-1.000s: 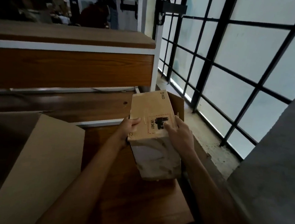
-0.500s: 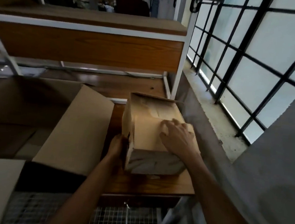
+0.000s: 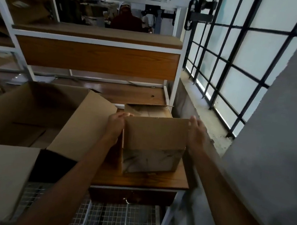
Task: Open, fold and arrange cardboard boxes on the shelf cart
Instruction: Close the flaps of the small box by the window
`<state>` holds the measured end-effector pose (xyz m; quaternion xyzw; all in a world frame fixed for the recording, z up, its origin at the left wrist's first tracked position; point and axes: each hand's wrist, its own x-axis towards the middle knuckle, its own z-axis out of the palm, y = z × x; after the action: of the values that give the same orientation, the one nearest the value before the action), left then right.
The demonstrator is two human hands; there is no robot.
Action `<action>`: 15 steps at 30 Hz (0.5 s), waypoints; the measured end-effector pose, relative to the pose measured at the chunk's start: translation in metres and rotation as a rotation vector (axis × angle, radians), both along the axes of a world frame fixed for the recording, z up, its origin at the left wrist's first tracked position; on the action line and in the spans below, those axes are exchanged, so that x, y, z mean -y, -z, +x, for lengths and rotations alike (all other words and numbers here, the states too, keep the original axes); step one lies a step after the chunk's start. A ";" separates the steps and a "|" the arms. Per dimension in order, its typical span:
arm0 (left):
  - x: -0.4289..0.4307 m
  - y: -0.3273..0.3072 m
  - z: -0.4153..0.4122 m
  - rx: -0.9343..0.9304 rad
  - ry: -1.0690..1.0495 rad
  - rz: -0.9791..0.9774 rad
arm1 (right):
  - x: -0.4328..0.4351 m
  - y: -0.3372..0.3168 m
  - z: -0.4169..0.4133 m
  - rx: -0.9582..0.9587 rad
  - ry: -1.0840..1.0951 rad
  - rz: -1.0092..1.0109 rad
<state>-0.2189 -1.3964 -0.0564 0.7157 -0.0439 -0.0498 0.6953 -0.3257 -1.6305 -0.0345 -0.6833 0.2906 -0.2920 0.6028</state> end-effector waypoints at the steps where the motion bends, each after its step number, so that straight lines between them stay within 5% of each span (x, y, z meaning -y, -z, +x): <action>1: -0.003 -0.009 -0.007 -0.021 0.081 -0.048 | 0.004 -0.003 -0.008 0.039 -0.026 0.156; 4: -0.013 -0.028 -0.025 -0.089 0.404 0.011 | 0.018 -0.004 -0.028 -0.004 -0.111 0.360; 8: -0.008 -0.019 -0.037 0.137 0.552 0.496 | 0.024 -0.010 -0.044 -0.292 -0.328 0.266; 12: 0.014 0.013 -0.049 0.487 0.417 0.729 | 0.012 -0.004 -0.044 -0.422 -0.448 -0.054; 15: 0.022 0.044 -0.059 0.588 0.384 0.966 | -0.002 0.014 -0.043 -0.476 -0.439 -0.552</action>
<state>-0.2778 -1.4183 -0.1008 0.9138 -0.3357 0.0114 0.2284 -0.3688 -1.6288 -0.0486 -0.9131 0.1804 -0.0577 0.3610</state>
